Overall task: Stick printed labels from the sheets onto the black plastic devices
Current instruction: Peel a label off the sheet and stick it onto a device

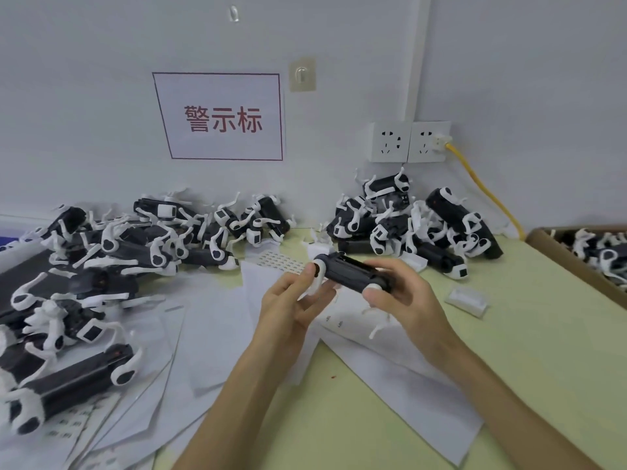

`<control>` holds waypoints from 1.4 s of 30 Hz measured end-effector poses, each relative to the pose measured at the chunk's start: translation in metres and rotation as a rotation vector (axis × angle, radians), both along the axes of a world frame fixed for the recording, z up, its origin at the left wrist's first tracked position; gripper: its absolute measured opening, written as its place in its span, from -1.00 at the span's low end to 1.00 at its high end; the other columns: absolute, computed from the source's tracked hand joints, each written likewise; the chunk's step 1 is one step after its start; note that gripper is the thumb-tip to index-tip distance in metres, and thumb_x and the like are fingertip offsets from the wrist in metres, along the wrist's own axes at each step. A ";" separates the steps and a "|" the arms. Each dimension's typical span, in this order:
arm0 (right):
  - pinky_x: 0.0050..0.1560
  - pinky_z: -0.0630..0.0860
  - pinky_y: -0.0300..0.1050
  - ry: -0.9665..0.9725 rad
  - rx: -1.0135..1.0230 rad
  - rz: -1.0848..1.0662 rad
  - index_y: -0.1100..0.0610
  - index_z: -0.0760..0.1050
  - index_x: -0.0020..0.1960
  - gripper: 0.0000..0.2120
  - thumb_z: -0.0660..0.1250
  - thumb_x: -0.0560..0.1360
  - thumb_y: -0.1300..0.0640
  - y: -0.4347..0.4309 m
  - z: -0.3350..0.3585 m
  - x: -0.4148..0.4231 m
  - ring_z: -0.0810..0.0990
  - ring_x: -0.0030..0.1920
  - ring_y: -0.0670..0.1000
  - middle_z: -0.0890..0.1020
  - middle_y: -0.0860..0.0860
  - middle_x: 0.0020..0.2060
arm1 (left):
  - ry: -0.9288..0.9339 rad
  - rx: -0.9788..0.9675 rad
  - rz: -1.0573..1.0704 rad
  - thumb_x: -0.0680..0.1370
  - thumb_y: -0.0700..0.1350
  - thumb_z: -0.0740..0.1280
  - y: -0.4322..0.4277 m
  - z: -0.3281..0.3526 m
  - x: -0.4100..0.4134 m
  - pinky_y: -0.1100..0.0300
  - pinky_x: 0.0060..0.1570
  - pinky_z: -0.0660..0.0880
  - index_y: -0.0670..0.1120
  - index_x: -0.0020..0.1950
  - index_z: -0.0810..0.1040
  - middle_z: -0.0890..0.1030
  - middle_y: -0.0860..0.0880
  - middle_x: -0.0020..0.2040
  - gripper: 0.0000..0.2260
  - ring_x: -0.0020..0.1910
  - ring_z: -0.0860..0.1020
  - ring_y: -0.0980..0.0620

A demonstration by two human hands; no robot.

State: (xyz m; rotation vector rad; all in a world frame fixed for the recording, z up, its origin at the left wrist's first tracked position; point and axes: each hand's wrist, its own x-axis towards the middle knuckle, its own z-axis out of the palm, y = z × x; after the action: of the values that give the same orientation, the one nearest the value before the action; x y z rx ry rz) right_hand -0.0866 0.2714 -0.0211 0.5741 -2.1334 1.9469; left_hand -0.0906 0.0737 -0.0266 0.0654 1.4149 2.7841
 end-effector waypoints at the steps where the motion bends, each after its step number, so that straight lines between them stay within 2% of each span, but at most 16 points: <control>1: -0.07 0.59 -0.09 0.012 -0.025 -0.015 0.01 0.59 0.18 -0.59 0.49 0.36 -0.06 0.002 0.001 0.000 0.61 -0.19 0.15 0.63 0.04 -0.14 | -0.018 -0.006 0.016 0.42 -0.07 0.53 0.000 0.000 0.001 0.14 0.01 0.65 -0.21 -0.04 0.52 0.68 -0.18 0.07 -0.70 0.07 0.69 -0.15; 3: -0.23 0.57 -0.09 0.002 -0.109 -0.013 0.11 0.60 0.15 -0.58 0.44 0.36 -0.07 0.007 0.003 -0.002 0.51 -0.35 0.16 0.56 0.18 -0.17 | -0.046 -0.049 0.071 0.38 -0.06 0.57 0.000 -0.001 0.001 0.17 -0.12 0.64 -0.16 0.01 0.53 0.67 -0.12 -0.04 -0.66 -0.08 0.69 -0.08; 5: -0.38 0.45 -0.11 -0.049 -0.200 0.003 0.19 0.60 0.13 -0.64 0.38 0.41 0.01 0.012 0.005 -0.005 0.38 -0.42 0.05 0.46 0.14 -0.27 | -0.052 -0.177 0.132 0.41 0.06 0.59 -0.002 -0.003 0.001 0.21 -0.16 0.61 -0.13 0.10 0.57 0.69 -0.04 -0.02 -0.59 -0.06 0.70 0.01; 9: -0.43 0.27 -0.17 -0.112 -0.216 0.117 0.17 0.61 0.10 -0.64 0.35 0.42 -0.04 0.018 0.006 -0.007 0.25 -0.42 0.00 0.39 0.12 -0.23 | -0.002 -0.285 -0.062 0.39 0.29 0.50 0.001 -0.002 0.004 0.09 0.00 0.62 -0.05 0.25 0.58 0.70 -0.06 0.10 -0.43 0.07 0.69 -0.02; 11: -0.43 0.25 -0.20 -0.117 -0.195 0.171 0.18 0.61 0.08 -0.61 0.36 0.40 -0.08 0.017 0.005 -0.006 0.26 -0.44 -0.01 0.42 0.19 -0.17 | 0.046 -0.329 -0.187 0.38 0.31 0.52 0.005 -0.001 0.007 -0.07 0.10 0.60 -0.02 0.25 0.60 0.69 -0.18 0.12 -0.42 0.05 0.68 -0.13; 13: -0.45 0.24 -0.22 -0.114 -0.196 0.174 0.18 0.62 0.07 -0.60 0.36 0.41 -0.10 0.015 0.006 -0.005 0.28 -0.46 -0.02 0.44 0.21 -0.15 | 0.134 -0.438 -0.231 0.40 0.29 0.52 0.006 0.000 0.010 -0.06 0.07 0.59 -0.01 0.22 0.62 0.68 -0.24 0.10 -0.47 0.02 0.67 -0.18; 17: -0.46 0.22 -0.23 -0.119 -0.231 0.151 0.21 0.61 0.05 -0.66 0.27 0.53 -0.05 0.013 0.008 -0.003 0.33 -0.44 0.01 0.44 0.17 -0.24 | 0.187 -0.604 -0.334 0.40 0.13 0.53 -0.003 0.005 0.012 0.06 0.03 0.61 0.04 0.20 0.67 0.71 -0.18 0.08 -0.60 0.05 0.69 -0.15; 21: -0.45 0.39 -0.14 -0.141 -0.146 0.117 0.19 0.63 0.06 -0.56 0.22 0.62 -0.17 0.004 0.010 0.003 0.55 -0.25 0.08 0.58 0.25 -0.03 | 0.191 -0.857 -0.498 0.36 0.03 0.58 0.000 0.003 0.015 0.14 0.01 0.59 0.02 0.10 0.72 0.73 -0.03 -0.01 -0.67 0.01 0.69 0.00; 25: -0.24 0.55 -0.18 -0.179 -0.190 -0.041 0.09 0.64 0.07 -0.66 0.12 0.70 -0.01 0.007 0.011 -0.005 0.69 -0.21 0.02 0.66 0.17 0.02 | 0.051 -0.627 -0.394 0.32 0.08 0.55 -0.002 0.010 0.014 0.06 -0.14 0.59 -0.10 -0.08 0.74 0.70 -0.14 -0.12 -0.69 -0.15 0.66 -0.08; 28: -0.04 0.57 -0.17 -0.035 0.189 -0.228 -0.07 0.60 0.12 -0.87 0.31 0.63 0.07 0.019 0.001 -0.014 0.70 -0.05 -0.07 0.67 -0.06 0.08 | -0.021 -0.270 -0.255 0.39 0.04 0.51 -0.006 0.016 0.010 0.07 -0.10 0.50 -0.04 -0.17 0.72 0.64 -0.09 -0.15 -0.83 -0.17 0.59 -0.06; 29: 0.05 0.54 -0.22 0.007 0.382 -0.221 -0.15 0.57 0.16 -0.83 0.38 0.58 0.00 0.021 -0.005 -0.016 0.64 0.06 -0.16 0.63 -0.19 0.15 | -0.048 -0.190 -0.191 0.40 0.05 0.49 -0.008 0.016 0.009 0.05 -0.05 0.49 -0.03 -0.13 0.70 0.63 -0.09 -0.13 -0.82 -0.11 0.60 -0.08; 31: 0.18 0.41 -0.26 0.010 0.694 -0.121 -0.24 0.46 0.32 -0.54 0.45 0.46 -0.22 0.019 -0.017 -0.015 0.48 0.22 -0.29 0.45 -0.35 0.29 | -0.101 -0.130 -0.086 0.39 0.13 0.43 -0.013 0.014 0.006 0.00 0.09 0.47 0.00 0.00 0.65 0.61 -0.09 -0.06 -0.72 0.05 0.60 -0.13; 33: 0.23 0.36 -0.22 -0.003 0.855 -0.032 -0.26 0.35 0.40 -0.34 0.44 0.35 -0.34 0.012 -0.025 -0.013 0.39 0.26 -0.28 0.32 -0.40 0.31 | -0.134 -0.103 -0.072 0.38 0.18 0.44 -0.016 0.014 0.006 -0.02 0.17 0.41 0.06 0.09 0.63 0.59 -0.10 0.02 -0.65 0.15 0.57 -0.13; 35: 0.26 0.39 -0.18 0.029 0.916 -0.016 -0.24 0.37 0.38 -0.36 0.40 0.34 -0.34 0.008 -0.030 -0.013 0.41 0.26 -0.26 0.34 -0.41 0.29 | -0.161 -0.077 -0.090 0.34 0.22 0.48 -0.017 0.014 0.007 -0.02 0.20 0.41 0.11 0.08 0.66 0.60 -0.10 0.06 -0.63 0.21 0.56 -0.12; 38: 0.27 0.42 -0.20 0.078 0.908 -0.044 -0.17 0.50 0.29 -0.58 0.43 0.45 -0.17 0.009 -0.029 -0.012 0.49 0.21 -0.24 0.50 -0.31 0.22 | -0.188 0.031 -0.085 0.26 0.14 0.58 -0.018 0.013 0.004 -0.03 0.27 0.45 0.05 -0.12 0.68 0.57 -0.01 -0.16 -0.71 0.27 0.60 -0.13; 42: 0.15 0.48 -0.30 0.104 0.773 -0.088 -0.11 0.62 0.16 -0.73 0.44 0.47 0.05 0.010 -0.027 -0.013 0.58 0.10 -0.26 0.65 -0.28 0.06 | -0.209 0.084 -0.105 0.18 0.08 0.62 -0.016 0.011 0.003 -0.20 0.38 0.40 -0.02 -0.28 0.66 0.55 -0.02 -0.25 -0.73 0.09 0.51 -0.20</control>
State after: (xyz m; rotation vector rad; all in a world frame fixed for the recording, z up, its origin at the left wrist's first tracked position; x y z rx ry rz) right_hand -0.0993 0.2813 -0.0479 0.6528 -2.7402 0.9622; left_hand -0.0872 0.0574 -0.0153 -0.1422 1.2110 2.6723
